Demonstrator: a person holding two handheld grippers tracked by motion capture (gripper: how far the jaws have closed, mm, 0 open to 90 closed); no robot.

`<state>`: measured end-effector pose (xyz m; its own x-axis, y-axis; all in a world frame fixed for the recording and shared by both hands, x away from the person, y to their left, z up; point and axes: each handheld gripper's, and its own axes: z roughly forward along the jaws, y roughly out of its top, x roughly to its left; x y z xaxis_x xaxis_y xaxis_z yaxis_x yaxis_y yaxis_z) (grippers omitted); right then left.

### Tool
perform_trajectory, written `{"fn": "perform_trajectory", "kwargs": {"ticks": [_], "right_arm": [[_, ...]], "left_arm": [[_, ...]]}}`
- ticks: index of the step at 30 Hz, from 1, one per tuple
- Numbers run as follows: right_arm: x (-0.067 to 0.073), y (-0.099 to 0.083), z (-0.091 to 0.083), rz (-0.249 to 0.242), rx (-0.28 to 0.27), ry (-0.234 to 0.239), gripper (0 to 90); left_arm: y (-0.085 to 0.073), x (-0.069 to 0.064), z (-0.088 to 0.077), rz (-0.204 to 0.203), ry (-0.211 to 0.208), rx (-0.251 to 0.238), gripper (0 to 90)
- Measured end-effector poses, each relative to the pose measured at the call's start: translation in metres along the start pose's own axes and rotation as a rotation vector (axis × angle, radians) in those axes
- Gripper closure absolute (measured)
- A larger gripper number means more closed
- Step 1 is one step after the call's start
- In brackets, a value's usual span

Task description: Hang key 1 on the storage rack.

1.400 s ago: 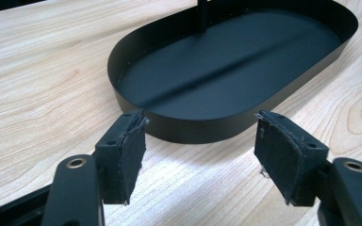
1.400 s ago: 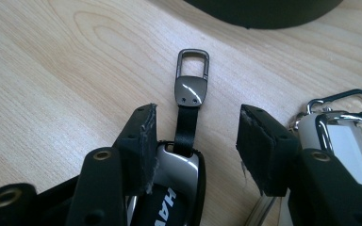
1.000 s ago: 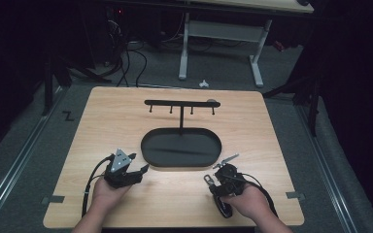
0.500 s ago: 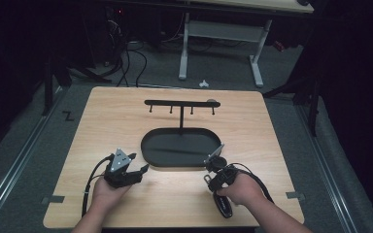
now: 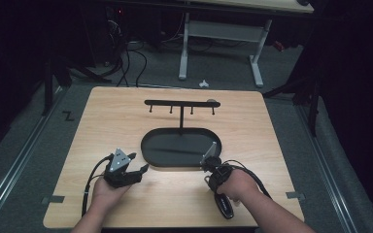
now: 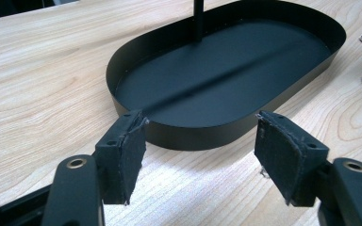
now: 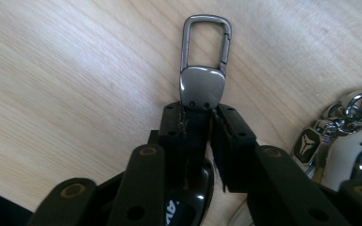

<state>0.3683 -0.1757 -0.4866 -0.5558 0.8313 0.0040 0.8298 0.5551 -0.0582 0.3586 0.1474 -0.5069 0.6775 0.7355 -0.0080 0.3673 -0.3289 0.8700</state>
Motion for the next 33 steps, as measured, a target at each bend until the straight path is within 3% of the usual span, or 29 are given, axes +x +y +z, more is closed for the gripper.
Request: {"fn": "perform_trajectory", "kwargs": {"ticks": [10, 12, 15, 17, 20, 23, 25, 29, 30, 33], "right_arm": [[0.002, 0.0021, 0.0014, -0.029, -0.013, -0.05, 79.4], [0.0016, 0.0026, 0.0014, -0.028, 0.0, -0.041, 77.7], [0.0002, 0.0045, 0.0015, -0.029, 0.049, -0.015, 65.9], [0.0008, 0.0044, 0.0017, -0.037, 0.05, -0.02, 65.9], [0.0012, 0.0033, 0.0018, -0.099, 0.046, -0.035, 70.2], [0.002, 0.0028, 0.0017, -0.121, 0.035, -0.038, 78.7], [0.0028, 0.002, 0.0018, -0.134, 0.021, -0.04, 79.4], [0.0024, 0.0004, 0.0022, -0.134, 0.008, -0.038, 79.8], [0.0023, -0.0013, 0.0014, -0.108, -0.003, -0.029, 80.2], [-0.0014, -0.0044, 0.0016, -0.097, -0.025, -0.012, 80.4]], "left_arm": [[0.0002, -0.0002, 0.0002, 0.003, 0.003, 0.0, 34.5], [0.0002, -0.0001, 0.0001, 0.004, 0.003, -0.001, 34.5], [0.0003, 0.0, 0.0001, 0.003, 0.002, 0.0, 34.5], [0.0002, -0.0001, 0.0002, 0.003, 0.002, 0.0, 34.5], [0.0002, -0.0005, 0.0005, 0.004, 0.001, -0.001, 34.5], [0.0012, -0.0012, 0.0011, 0.011, 0.001, 0.0, 34.4], [0.0015, -0.0014, 0.0011, 0.011, 0.0, 0.0, 34.5], [0.0016, -0.0035, -0.0009, 0.021, -0.01, -0.009, 34.7], [0.0017, -0.0054, -0.0011, 0.025, -0.011, -0.016, 34.8], [0.0016, -0.0061, -0.0001, 0.027, -0.016, -0.01, 34.7]]}}
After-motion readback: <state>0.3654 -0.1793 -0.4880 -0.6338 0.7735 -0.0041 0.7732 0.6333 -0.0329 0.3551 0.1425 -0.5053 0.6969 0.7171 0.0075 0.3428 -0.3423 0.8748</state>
